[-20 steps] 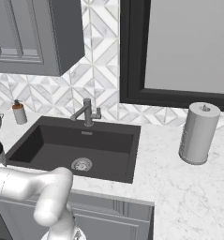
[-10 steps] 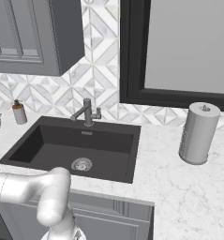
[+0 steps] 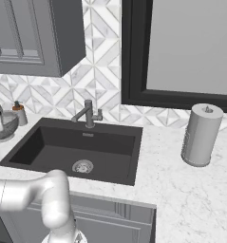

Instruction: Put the colander in the sink, put the kiwi in the colander, and turn on the sink faucet and pour water over the colander.

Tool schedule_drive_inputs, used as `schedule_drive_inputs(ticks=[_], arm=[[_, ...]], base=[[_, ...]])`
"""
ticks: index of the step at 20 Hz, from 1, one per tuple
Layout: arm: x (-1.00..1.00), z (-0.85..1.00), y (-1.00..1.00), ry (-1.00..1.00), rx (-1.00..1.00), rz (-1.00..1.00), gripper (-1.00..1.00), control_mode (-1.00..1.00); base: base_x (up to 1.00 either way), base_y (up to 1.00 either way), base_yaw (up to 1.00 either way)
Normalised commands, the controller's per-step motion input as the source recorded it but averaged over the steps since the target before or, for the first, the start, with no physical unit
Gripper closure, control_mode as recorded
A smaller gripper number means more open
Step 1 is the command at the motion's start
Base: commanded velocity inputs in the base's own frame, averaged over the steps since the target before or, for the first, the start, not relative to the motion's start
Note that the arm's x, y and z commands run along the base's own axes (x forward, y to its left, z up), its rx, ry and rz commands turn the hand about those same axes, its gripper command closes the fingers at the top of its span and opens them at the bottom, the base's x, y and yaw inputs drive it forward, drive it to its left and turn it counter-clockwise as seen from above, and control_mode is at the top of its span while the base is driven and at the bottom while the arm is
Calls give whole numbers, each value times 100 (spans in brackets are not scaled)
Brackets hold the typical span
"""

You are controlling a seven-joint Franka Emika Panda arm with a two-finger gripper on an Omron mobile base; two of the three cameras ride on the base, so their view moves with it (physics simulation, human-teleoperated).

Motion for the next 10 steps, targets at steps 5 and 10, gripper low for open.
schedule_drive_inputs(ticks=[5, 10], arm=[[-6, 0, -83, 0, 1, -40, 100, -100], [-11, 0, -73, 0, 0, -50, 100, -100]], base=[[0, 0, 0], [0, 0, 0]])
